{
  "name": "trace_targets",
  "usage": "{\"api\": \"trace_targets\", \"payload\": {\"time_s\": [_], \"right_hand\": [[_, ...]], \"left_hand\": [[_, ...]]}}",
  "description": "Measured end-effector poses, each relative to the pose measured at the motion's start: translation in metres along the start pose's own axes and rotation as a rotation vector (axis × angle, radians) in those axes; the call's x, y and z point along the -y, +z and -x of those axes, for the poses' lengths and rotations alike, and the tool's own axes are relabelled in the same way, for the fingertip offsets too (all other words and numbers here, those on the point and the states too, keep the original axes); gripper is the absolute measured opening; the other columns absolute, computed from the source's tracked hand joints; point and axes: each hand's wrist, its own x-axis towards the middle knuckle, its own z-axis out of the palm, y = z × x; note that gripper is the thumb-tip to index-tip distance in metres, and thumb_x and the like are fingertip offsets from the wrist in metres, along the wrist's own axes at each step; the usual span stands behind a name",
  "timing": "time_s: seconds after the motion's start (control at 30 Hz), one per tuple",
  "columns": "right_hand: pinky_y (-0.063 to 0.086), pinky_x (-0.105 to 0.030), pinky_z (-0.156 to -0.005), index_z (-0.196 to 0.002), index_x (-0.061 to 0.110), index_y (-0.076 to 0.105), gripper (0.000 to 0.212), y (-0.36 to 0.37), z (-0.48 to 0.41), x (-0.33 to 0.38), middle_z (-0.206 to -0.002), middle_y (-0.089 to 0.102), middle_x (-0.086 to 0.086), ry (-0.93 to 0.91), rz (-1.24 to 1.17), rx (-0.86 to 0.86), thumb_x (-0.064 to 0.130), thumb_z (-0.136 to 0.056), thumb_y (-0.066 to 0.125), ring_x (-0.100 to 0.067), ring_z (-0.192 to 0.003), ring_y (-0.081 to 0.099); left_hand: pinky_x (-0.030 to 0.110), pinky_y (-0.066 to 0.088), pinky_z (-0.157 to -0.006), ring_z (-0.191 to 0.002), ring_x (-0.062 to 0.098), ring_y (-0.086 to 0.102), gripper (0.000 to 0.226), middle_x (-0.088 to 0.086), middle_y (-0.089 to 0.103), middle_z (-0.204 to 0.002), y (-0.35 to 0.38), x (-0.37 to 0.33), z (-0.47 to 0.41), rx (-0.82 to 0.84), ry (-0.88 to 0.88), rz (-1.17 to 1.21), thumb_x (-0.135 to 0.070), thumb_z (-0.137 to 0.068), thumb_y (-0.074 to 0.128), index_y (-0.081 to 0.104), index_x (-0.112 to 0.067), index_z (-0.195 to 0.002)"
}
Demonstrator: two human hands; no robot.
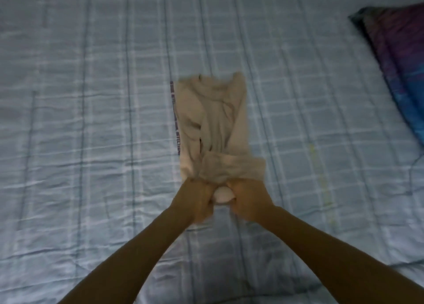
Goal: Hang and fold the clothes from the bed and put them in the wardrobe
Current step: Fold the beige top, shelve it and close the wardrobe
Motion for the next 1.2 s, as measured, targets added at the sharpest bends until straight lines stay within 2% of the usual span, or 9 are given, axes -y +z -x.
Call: {"api": "trace_targets", "payload": {"time_s": [0.1, 0.17, 0.23, 0.33, 0.4, 0.53, 0.7, 1.0, 1.2], "right_hand": [[0.049, -0.03, -0.078, -0.1, 0.011, 0.067, 0.043, -0.039, 0.011, 0.009, -0.102, 0.067, -0.011, 0.042, -0.062, 0.527, 0.034, -0.066, 0.056, -0.028, -0.094, 0.062], [0.053, -0.036, -0.075, -0.089, 0.01, 0.067, 0.042, -0.065, 0.007, 0.012, -0.092, 0.067, -0.01, 0.064, -0.136, 0.565, 0.032, -0.059, 0.048, -0.028, -0.086, 0.062], [0.049, -0.035, -0.075, -0.095, 0.014, 0.066, 0.035, -0.087, -0.003, 0.014, -0.097, 0.066, -0.009, 0.081, -0.062, 0.304, 0.032, -0.069, 0.05, -0.029, -0.091, 0.061], [0.046, -0.042, -0.086, -0.114, 0.013, 0.062, 0.036, -0.092, -0.02, 0.006, -0.113, 0.061, -0.015, 0.076, 0.146, -0.271, 0.017, -0.079, 0.055, -0.036, -0.102, 0.056], [0.039, -0.05, -0.098, -0.124, 0.011, 0.055, 0.054, -0.071, -0.024, 0.0, -0.131, 0.049, -0.024, -0.004, 0.21, -0.362, 0.012, -0.07, 0.062, -0.042, -0.119, 0.047], [0.023, -0.05, -0.111, -0.146, 0.017, 0.027, 0.083, -0.007, -0.009, -0.002, -0.156, 0.014, -0.015, -0.085, 0.268, 0.045, 0.03, -0.073, 0.063, -0.032, -0.143, 0.015], [0.045, -0.048, -0.087, -0.133, 0.015, 0.048, 0.078, 0.016, -0.022, -0.001, -0.133, 0.05, -0.015, -0.055, 0.39, -0.161, 0.018, -0.061, 0.075, -0.035, -0.117, 0.05], [0.051, -0.034, -0.061, -0.094, 0.015, 0.067, 0.044, -0.049, -0.045, -0.007, -0.073, 0.066, -0.004, -0.176, 0.12, -0.311, 0.036, -0.066, 0.041, -0.026, -0.061, 0.058], [0.034, -0.05, -0.102, -0.133, 0.015, 0.042, 0.054, -0.075, -0.082, -0.012, -0.14, 0.045, -0.018, -0.09, 0.263, -0.598, 0.021, -0.081, 0.054, -0.034, -0.127, 0.043]], "left_hand": [[0.028, 0.046, -0.071, -0.098, 0.025, 0.061, 0.027, 0.008, 0.066, -0.107, -0.033, -0.023, 0.009, 0.495, -0.152, 0.183, -0.029, -0.082, 0.059, 0.063, -0.018, -0.106], [0.031, 0.051, -0.067, -0.097, 0.025, 0.061, 0.029, 0.009, 0.062, -0.109, -0.056, -0.027, 0.004, 0.631, -0.247, 0.325, -0.032, -0.083, 0.062, 0.059, -0.022, -0.11], [0.026, 0.048, -0.067, -0.1, 0.024, 0.058, 0.032, 0.01, 0.059, -0.115, -0.075, -0.022, -0.004, 0.479, -0.292, 0.386, -0.029, -0.088, 0.057, 0.054, -0.019, -0.118], [0.033, 0.041, -0.072, -0.097, 0.033, 0.057, 0.035, 0.014, 0.058, -0.112, -0.081, -0.002, -0.01, -0.19, -0.217, 0.035, -0.021, -0.09, 0.051, 0.049, -0.011, -0.123], [0.038, 0.039, -0.074, -0.093, 0.035, 0.054, 0.032, 0.016, 0.056, -0.106, -0.064, 0.01, -0.01, -0.468, -0.128, -0.175, -0.019, -0.085, 0.052, 0.053, -0.008, -0.115], [0.048, 0.043, -0.091, -0.113, 0.039, 0.051, 0.06, 0.02, 0.053, -0.123, -0.002, 0.017, 0.002, -0.242, -0.025, -0.174, -0.041, -0.075, 0.057, 0.05, -0.01, -0.126], [0.056, 0.038, -0.099, -0.126, 0.04, 0.044, 0.064, 0.024, 0.046, -0.136, 0.033, 0.024, -0.002, -0.265, -0.111, -0.28, -0.006, -0.077, 0.062, 0.043, -0.007, -0.138], [0.024, 0.03, -0.05, -0.056, 0.029, 0.055, 0.035, 0.007, 0.058, -0.063, -0.049, 0.022, -0.034, -0.246, -0.038, -0.055, -0.034, -0.065, 0.036, 0.063, -0.013, -0.072], [0.045, 0.038, -0.094, -0.114, 0.033, 0.051, 0.048, 0.018, 0.056, -0.121, -0.079, 0.026, -0.059, -0.552, -0.22, -0.139, -0.024, -0.082, 0.036, 0.053, -0.005, -0.123]]}}
